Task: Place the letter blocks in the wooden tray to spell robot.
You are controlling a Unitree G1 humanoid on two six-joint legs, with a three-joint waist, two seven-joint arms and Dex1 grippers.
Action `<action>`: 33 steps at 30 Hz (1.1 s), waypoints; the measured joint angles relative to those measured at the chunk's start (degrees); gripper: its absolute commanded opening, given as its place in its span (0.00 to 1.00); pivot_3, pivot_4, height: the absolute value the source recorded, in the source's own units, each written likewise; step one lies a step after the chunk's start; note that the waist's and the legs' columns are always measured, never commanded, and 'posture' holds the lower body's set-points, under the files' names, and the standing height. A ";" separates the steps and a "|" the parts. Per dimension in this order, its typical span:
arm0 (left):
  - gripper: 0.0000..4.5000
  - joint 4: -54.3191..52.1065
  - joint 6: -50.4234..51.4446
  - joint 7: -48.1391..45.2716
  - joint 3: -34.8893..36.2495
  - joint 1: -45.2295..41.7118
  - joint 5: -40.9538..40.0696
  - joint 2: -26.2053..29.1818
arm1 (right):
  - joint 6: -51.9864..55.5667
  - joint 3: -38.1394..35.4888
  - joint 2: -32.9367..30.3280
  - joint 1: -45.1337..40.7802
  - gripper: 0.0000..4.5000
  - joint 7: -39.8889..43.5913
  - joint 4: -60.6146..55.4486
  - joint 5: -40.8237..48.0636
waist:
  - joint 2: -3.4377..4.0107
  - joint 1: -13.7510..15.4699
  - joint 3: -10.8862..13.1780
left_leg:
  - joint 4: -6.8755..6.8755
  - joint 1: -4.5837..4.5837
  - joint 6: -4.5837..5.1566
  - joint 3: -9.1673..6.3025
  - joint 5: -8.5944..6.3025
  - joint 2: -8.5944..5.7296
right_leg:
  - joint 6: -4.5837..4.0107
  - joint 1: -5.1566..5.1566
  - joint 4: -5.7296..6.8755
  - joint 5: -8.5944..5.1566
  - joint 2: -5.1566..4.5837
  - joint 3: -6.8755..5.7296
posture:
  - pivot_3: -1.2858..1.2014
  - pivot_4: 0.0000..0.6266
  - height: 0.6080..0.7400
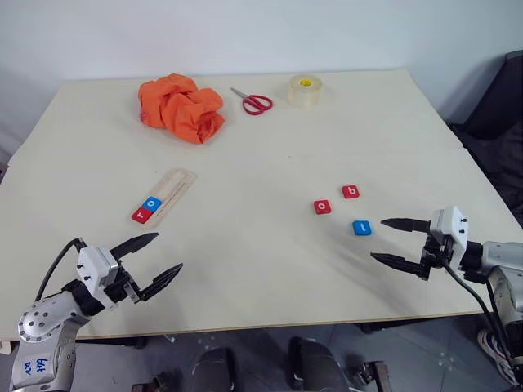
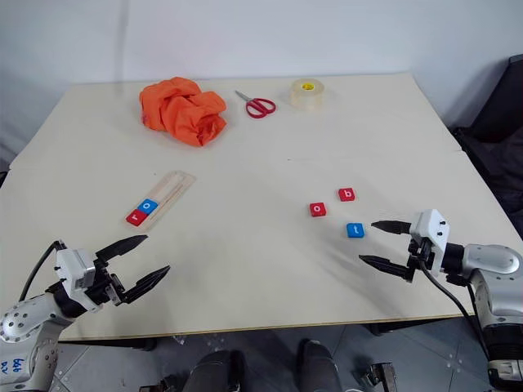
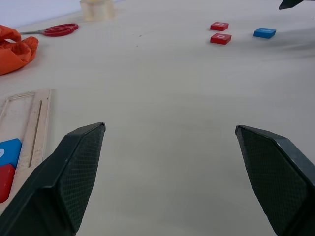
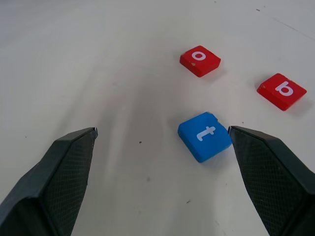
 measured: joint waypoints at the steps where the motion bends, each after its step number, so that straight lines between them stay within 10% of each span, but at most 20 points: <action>1: 1.00 -0.14 0.02 0.00 -0.01 0.00 -0.22 0.00 | 0.00 0.00 0.07 0.00 0.99 -0.15 0.00 0.00 | 0.00 0.01 0.00 | 0.01 0.00 0.00 0.00 0.00 0.00 | 0.00 0.00 0.01 0.00 0.00 0.01 | 0.52 0.24 1.00; 27: 1.00 -12.20 12.70 13.21 9.70 13.36 -1.63 -0.09 | 9.13 2.60 5.35 -11.58 0.99 -7.08 -0.36 -0.07 | -0.05 0.42 0.02 | 0.21 -0.02 0.02 -0.06 -0.12 0.03 | -0.14 -0.03 0.23 -0.07 -0.02 0.02 | 0.52 0.24 1.00; 33: 1.00 -14.12 13.37 14.13 10.40 14.47 -1.77 -0.99 | 9.20 3.10 5.96 -12.43 0.99 -6.76 1.39 -0.65 | 0.05 -0.59 0.08 | 0.20 -0.15 0.01 -1.66 0.13 -0.21 | -0.11 1.07 0.09 -0.09 -0.32 -1.58 | 0.52 0.24 1.00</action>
